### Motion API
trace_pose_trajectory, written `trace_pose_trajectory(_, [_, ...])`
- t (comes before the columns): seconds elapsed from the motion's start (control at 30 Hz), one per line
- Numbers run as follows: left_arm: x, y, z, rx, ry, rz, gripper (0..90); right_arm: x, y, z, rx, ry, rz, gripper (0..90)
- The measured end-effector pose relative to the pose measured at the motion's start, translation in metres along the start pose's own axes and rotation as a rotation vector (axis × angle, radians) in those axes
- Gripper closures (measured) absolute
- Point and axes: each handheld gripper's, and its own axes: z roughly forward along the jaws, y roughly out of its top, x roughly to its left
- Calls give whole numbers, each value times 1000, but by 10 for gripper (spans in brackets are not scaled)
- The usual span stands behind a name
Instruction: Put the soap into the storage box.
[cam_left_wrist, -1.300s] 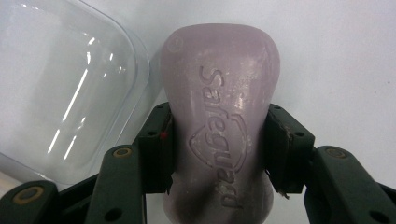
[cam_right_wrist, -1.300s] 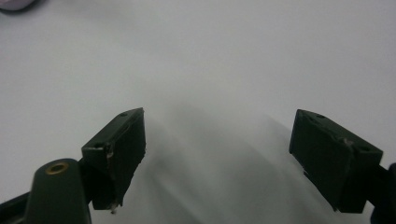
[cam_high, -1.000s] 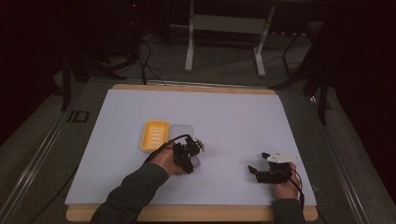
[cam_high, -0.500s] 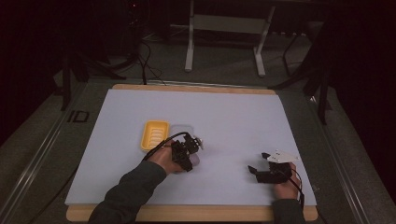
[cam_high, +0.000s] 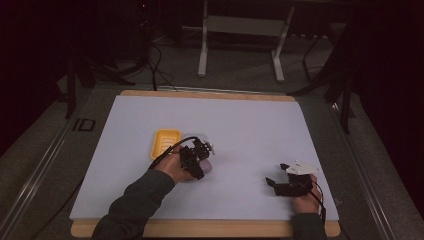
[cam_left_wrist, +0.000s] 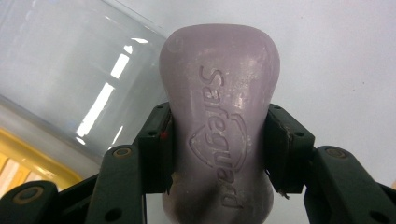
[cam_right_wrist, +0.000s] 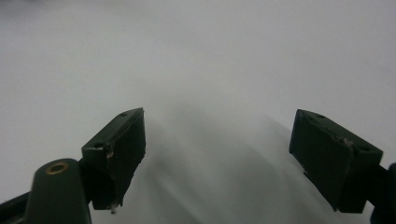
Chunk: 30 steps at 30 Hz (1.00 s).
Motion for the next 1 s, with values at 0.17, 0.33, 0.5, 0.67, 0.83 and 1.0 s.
trace_pose_trajectory(0.17, [3, -1, -5, -6, 8, -4, 500, 0, 0, 0, -1, 0, -1, 182])
trace_pose_trajectory(0.33, [5, -1, -9, -7, 12, -6, 500, 0, 0, 0, -2, 0, -1, 182])
trace_pose_trajectory(0.5, [8, -2, -12, -11, 14, -11, 500, 0, 0, 0, -1, 0, -1, 182])
trace_pose_trajectory(0.67, [11, -3, -16, -13, 15, -12, 500, 0, 0, 0, -2, 1, -1, 182])
trace_pose_trajectory(0.83, [14, -3, -20, -22, 13, -18, 500, 0, 0, 0, -2, 1, -1, 182])
trace_pose_trajectory(1.0, [18, -4, -23, -26, 18, -26, 500, 0, 0, 0, 0, 1, 0, 182])
